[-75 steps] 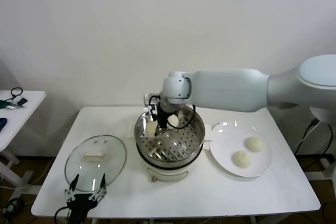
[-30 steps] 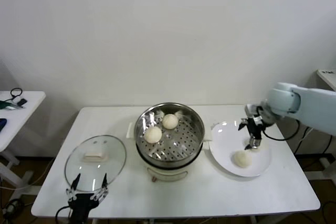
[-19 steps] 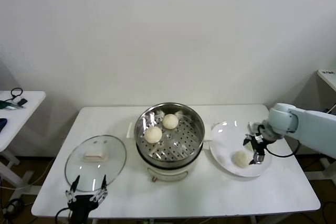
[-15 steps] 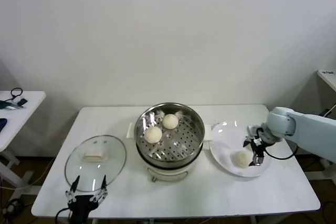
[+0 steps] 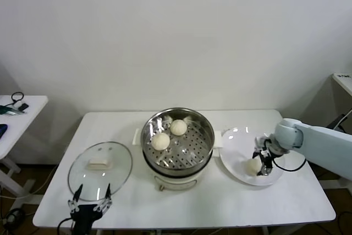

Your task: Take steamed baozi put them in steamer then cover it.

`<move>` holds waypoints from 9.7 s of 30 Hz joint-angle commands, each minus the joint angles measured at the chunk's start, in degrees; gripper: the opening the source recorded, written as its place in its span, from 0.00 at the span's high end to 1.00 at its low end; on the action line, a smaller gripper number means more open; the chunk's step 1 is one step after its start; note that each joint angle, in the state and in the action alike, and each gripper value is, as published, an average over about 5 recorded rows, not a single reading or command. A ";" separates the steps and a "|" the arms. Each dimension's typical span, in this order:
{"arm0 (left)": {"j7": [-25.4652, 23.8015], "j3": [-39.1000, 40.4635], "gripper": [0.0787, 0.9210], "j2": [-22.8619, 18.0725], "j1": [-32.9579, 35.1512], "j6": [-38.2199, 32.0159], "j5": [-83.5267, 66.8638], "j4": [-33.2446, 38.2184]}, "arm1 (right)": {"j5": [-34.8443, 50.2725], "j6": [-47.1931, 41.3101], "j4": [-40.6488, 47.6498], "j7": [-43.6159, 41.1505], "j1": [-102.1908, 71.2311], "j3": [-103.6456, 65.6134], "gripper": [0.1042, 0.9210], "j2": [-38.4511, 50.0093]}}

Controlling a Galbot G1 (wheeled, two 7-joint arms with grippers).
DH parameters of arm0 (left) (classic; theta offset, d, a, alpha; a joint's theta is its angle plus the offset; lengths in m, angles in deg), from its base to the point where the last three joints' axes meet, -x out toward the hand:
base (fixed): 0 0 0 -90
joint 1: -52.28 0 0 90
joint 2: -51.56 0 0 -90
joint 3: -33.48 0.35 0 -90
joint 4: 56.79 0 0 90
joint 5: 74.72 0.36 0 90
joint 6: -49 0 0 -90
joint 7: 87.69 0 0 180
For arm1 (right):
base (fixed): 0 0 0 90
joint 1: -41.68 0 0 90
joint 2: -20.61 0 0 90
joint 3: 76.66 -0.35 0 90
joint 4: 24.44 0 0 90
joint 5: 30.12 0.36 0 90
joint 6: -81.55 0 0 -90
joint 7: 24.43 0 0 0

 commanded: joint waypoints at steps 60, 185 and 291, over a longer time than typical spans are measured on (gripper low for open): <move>0.82 -0.86 0.12 -0.25 0.79 -1.23 0.10 -0.25 | -19.46 36.75 -12.62 2.88 25.37 15.83 0.25 -34.24; 0.90 -1.28 0.12 0.98 1.05 -1.69 -0.59 0.42 | 25.30 -6.92 -5.57 2.81 25.48 17.28 0.37 -25.65; 20.86 0.02 0.12 13.20 -29.41 -5.76 78.47 -41.32 | 17.32 34.16 -11.98 41.90 -101.50 -112.42 0.12 -28.72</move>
